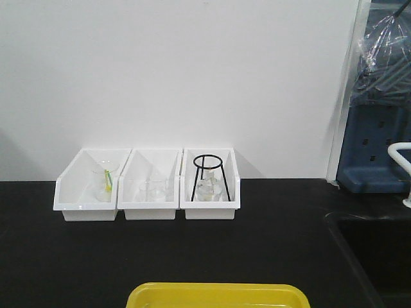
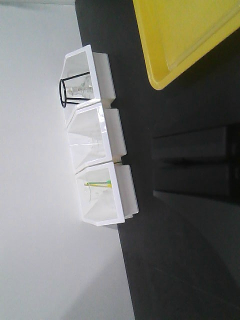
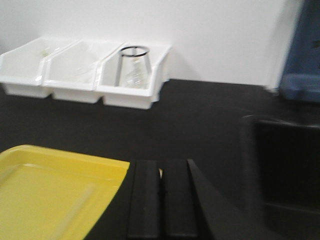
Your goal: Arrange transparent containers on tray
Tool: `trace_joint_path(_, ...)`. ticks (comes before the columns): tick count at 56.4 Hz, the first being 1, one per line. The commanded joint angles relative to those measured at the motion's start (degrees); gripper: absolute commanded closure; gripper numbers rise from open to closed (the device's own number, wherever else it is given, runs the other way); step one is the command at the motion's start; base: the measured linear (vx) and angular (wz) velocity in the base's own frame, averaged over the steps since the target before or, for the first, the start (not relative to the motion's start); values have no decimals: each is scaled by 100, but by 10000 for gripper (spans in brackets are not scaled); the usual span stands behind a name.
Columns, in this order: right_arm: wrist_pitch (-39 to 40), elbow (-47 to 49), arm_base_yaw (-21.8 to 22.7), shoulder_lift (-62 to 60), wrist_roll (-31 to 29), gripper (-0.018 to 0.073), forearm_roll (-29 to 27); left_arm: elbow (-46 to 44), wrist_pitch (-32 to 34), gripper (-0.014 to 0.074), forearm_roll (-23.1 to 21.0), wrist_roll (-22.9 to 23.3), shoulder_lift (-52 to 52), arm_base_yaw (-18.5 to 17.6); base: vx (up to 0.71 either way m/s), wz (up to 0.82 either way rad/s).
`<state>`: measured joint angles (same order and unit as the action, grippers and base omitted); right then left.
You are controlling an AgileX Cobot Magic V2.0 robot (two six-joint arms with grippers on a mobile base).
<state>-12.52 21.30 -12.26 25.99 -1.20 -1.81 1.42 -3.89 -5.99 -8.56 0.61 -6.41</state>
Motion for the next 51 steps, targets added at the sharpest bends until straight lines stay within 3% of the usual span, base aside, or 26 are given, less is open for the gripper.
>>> trace_joint_path(1,530,-404,514,-610,-62,572,-91,219,518,596,-57,43,24,11,0,0)
trace_joint_path(9,813,-1368,1271,-1587,246,572,-59,219,518,596,-57,43,24,11,0,0)
trace_joint_path(16,1164,-2110,1580,-2442,371,572,-59,219,518,596,-57,43,24,11,0,0)
trace_joint_path(51,966,-2355,1580,-2705,398,572,-103,219,511,596,-57,43,18,11,0,0)
